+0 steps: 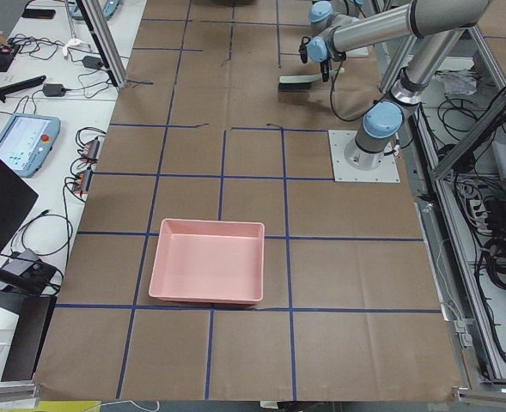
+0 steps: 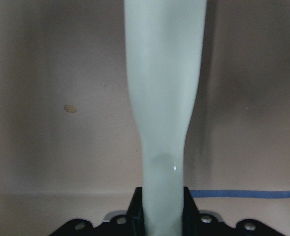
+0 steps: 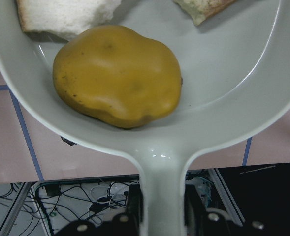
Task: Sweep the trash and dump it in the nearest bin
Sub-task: 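Tilt the dustpan with the right gripper over the black bin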
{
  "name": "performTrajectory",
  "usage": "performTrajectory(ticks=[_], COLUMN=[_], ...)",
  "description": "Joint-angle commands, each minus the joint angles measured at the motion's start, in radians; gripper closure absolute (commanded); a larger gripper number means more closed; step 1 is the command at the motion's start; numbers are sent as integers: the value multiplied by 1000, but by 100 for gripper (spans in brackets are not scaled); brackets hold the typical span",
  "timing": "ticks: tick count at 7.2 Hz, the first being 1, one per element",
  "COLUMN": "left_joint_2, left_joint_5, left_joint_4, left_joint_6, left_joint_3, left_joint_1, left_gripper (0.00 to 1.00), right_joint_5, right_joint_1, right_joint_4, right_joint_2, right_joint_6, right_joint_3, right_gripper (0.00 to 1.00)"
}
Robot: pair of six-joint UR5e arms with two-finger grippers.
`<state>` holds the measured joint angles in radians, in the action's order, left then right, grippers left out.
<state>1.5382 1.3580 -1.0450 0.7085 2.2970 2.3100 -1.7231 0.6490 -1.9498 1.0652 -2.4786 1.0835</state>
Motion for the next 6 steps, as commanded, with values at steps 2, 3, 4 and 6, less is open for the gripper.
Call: performTrajectory(ticks=[2,3,4,6], left_joint_2=[29,29,29,31], left_joint_5=[7,7,7,9], left_joint_4=[23,23,23,23], left_joint_6=[2,2,2,0], left_joint_3=[-1,-1,-1,-1], left_joint_1=[20,19,19,19], left_gripper=[77,76,74,55], right_joint_5=[-165,-174,-193,-258], right_joint_1=[91,107,109,124], right_joint_4=[-139,-176,-195,-295], right_joint_2=[-1,-1,-1,-2], right_joint_6=[6,7,9,17], right_joint_3=[18,29,32,71], right_gripper=[98,98,98,98])
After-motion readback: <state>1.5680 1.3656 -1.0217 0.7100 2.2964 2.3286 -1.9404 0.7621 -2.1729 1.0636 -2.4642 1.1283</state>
